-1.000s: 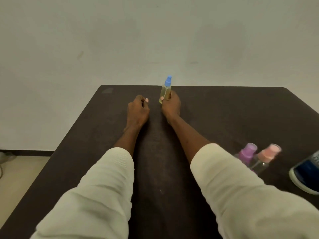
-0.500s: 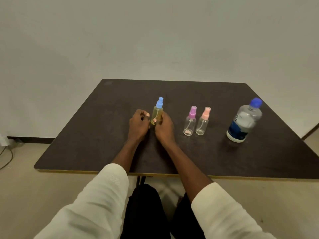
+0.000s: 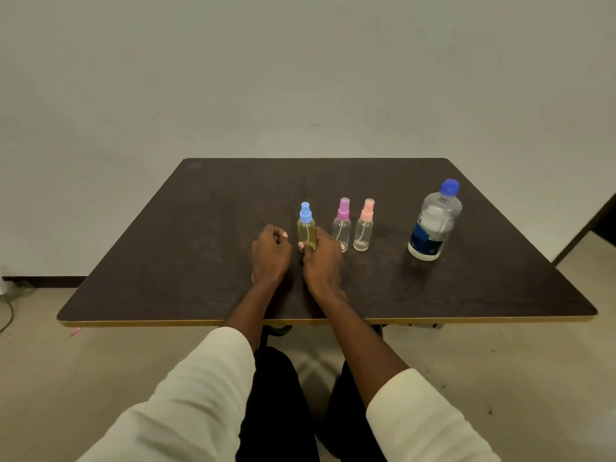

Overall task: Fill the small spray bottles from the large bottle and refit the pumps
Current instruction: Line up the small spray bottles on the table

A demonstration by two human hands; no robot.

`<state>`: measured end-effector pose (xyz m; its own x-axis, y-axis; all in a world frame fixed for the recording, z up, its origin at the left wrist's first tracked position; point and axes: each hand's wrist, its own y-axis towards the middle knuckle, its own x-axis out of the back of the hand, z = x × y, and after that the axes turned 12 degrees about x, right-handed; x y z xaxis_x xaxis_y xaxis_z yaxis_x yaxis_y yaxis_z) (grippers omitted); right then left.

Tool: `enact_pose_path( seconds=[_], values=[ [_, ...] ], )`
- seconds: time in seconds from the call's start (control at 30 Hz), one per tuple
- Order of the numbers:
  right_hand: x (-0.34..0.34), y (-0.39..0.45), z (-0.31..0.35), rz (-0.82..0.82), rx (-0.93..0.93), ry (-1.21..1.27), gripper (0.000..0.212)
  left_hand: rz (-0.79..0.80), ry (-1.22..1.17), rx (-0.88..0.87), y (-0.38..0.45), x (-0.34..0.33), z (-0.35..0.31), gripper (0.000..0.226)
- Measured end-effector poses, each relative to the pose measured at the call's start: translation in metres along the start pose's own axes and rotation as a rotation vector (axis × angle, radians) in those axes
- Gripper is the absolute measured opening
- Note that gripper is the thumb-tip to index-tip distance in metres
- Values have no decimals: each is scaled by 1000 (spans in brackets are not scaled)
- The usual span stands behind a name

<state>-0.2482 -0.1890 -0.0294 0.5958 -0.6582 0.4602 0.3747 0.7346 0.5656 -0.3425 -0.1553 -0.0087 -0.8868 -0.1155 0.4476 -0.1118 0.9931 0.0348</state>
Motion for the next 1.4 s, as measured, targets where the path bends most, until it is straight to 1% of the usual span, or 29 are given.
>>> enact_pose_path(
  seconds=[0.13,0.4,0.63,0.73,0.9,1.0,1.17,1.3,1.4],
  values=[
    [-2,5,-2,-1,-34,-3,10,1,31,-25,1,-2,1,14],
    [-4,6,-3,13,-74,-12,6,23,15,-49,1,-2,3,11],
    [-1,2,-1,14,-72,2,4,22,2,-67,-2,0,3,10],
    [3,0,2,-9,-89,21,5,20,-11,-71,-3,1,3,9],
    [11,-3,8,-123,-152,84,15,-2,-28,-103,-6,2,2,10],
    [17,-6,10,-152,-161,153,19,-9,-37,-125,-10,3,1,10],
    [28,-11,11,-111,-119,185,12,-14,-79,-135,-15,6,0,9],
    [42,-17,13,-58,-102,212,19,-26,-147,-134,-17,8,2,6],
    [55,-19,3,-84,-90,203,18,-72,-207,-206,-25,7,2,4]
  ],
)
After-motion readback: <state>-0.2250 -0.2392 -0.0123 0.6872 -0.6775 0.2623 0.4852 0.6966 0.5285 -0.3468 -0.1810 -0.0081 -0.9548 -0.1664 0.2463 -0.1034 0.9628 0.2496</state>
